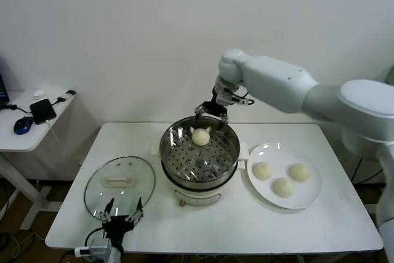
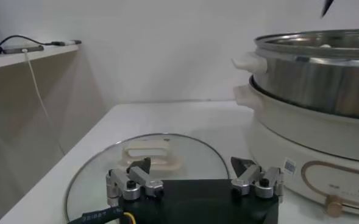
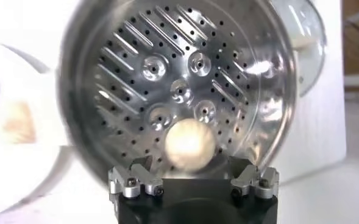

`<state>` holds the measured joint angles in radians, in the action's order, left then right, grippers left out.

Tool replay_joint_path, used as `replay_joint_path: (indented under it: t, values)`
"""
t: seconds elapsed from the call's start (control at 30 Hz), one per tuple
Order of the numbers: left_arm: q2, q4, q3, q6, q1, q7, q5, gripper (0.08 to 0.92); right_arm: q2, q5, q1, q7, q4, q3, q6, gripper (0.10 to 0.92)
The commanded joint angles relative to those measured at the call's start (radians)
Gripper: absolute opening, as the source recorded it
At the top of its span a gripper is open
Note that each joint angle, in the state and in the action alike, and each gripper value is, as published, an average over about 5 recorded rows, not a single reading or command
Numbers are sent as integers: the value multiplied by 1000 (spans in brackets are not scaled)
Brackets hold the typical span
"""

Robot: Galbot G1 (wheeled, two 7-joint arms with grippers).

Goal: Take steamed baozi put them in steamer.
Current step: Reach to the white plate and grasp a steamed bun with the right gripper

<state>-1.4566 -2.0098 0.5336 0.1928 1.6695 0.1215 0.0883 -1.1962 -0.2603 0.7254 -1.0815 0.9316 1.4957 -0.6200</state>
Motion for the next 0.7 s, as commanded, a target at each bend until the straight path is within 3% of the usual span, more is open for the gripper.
replay_joint_path:
  t: [0.03, 0.37, 0.7]
  values:
    - [-1, 0, 0, 0, 1, 0, -1, 823, 244, -402, 260, -63, 190, 327, 332, 823]
    - [2, 4, 7, 0, -10, 0, 7, 823, 557, -394, 166, 167, 508, 467, 795, 823]
    - [-12, 13, 12, 0, -9, -1, 5, 823, 474, -321, -176, 271, 392, 214, 910, 823]
